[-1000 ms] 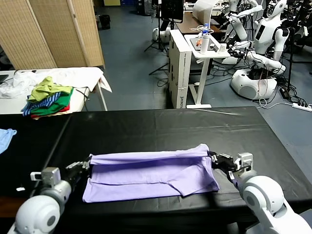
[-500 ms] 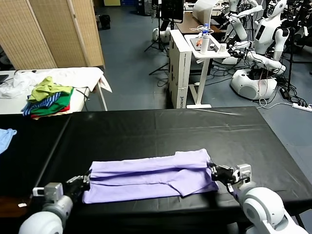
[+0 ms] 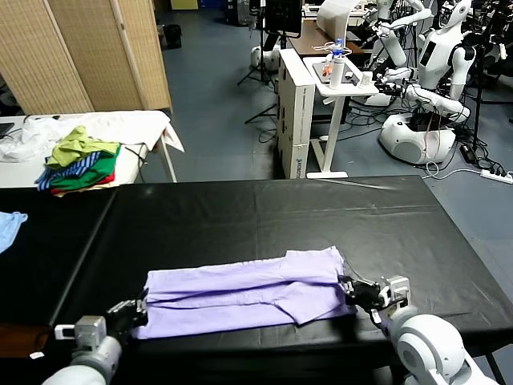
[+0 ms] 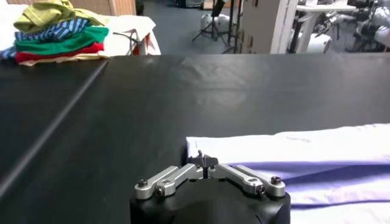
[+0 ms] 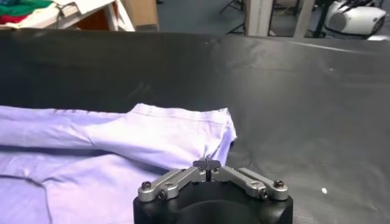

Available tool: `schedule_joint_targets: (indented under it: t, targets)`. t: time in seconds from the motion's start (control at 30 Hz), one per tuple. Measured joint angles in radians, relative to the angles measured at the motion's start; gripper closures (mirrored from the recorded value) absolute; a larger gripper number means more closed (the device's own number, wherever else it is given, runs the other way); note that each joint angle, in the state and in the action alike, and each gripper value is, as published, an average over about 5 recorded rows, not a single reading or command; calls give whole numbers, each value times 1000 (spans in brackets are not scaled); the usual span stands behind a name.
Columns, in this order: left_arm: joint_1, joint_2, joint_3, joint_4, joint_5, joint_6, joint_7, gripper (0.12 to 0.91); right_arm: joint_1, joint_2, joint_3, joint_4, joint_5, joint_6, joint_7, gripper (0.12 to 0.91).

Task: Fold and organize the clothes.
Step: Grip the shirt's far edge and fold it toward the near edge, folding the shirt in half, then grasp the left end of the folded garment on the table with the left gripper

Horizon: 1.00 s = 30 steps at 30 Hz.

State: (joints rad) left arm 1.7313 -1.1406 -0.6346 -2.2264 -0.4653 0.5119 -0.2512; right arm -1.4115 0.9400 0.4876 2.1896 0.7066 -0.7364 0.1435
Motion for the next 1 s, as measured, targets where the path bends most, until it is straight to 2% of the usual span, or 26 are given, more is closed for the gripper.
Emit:
schedule_joint_targets:
  t: [0.13,0.2,0.3,0.63,0.73,1.0]
  targets:
    - [27,-21,-5,-24,38,-12,-8,244,14,10,28,11,22,0,23,309]
    - [36,-28,-6,-39,37,-16,-15,163,29,20,32,1,26,1,42,200]
    - [29,-29,-4,-54,10,-16,-21,130,64,42,22,-31,20,19,65,130]
    - [-133,12,36,42,-209,-42,1,123,188,109,-45,-177,-3,81,101,119]
    - [-176,19,47,84,-227,-39,5,123,211,125,-62,-211,-14,82,107,130]
    - [-225,20,58,171,-230,-36,8,137,252,167,-98,-282,-46,85,102,230]
